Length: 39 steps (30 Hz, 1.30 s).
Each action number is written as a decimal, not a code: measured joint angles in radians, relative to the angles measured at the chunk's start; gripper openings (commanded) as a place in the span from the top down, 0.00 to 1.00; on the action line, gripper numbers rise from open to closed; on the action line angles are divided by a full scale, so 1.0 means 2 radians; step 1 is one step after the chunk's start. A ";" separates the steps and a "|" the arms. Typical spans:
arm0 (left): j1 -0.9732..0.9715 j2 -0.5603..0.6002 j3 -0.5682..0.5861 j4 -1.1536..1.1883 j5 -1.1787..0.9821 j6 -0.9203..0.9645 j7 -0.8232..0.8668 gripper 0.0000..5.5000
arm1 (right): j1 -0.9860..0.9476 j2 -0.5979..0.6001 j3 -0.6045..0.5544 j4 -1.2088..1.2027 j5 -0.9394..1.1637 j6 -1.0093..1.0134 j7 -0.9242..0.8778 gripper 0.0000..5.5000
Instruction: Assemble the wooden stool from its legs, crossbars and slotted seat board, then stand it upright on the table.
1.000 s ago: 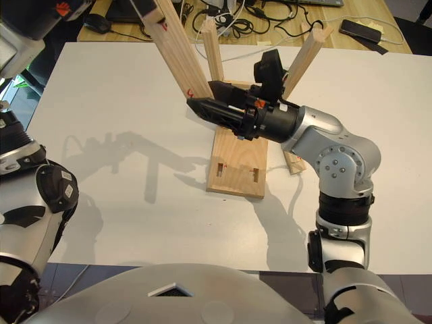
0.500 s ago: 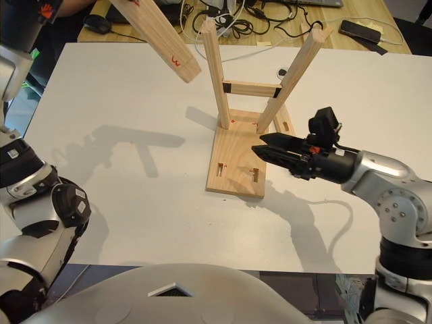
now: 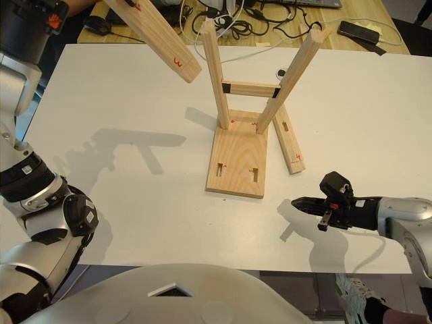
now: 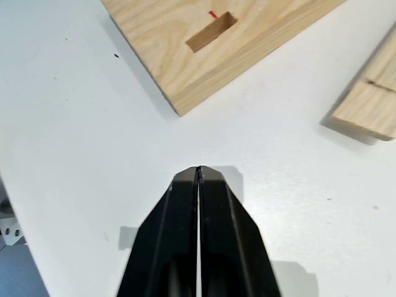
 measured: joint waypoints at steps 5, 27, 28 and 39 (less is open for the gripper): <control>0.000 0.000 -0.004 0.000 -0.007 -0.007 0.012 0.81 | -0.008 -0.028 0.024 0.020 -0.050 -0.044 0.029 1.00; -0.042 0.003 -0.039 0.037 0.057 -0.048 -0.001 0.81 | -0.277 0.095 0.244 0.150 -0.200 -0.106 0.007 1.00; -0.043 0.003 -0.039 0.039 0.057 -0.048 -0.002 0.81 | -0.283 0.100 0.250 0.153 -0.205 -0.105 0.007 1.00; -0.043 0.004 -0.040 0.042 0.061 -0.048 -0.005 0.81 | -0.333 0.162 0.285 0.196 -0.244 -0.098 -0.021 1.00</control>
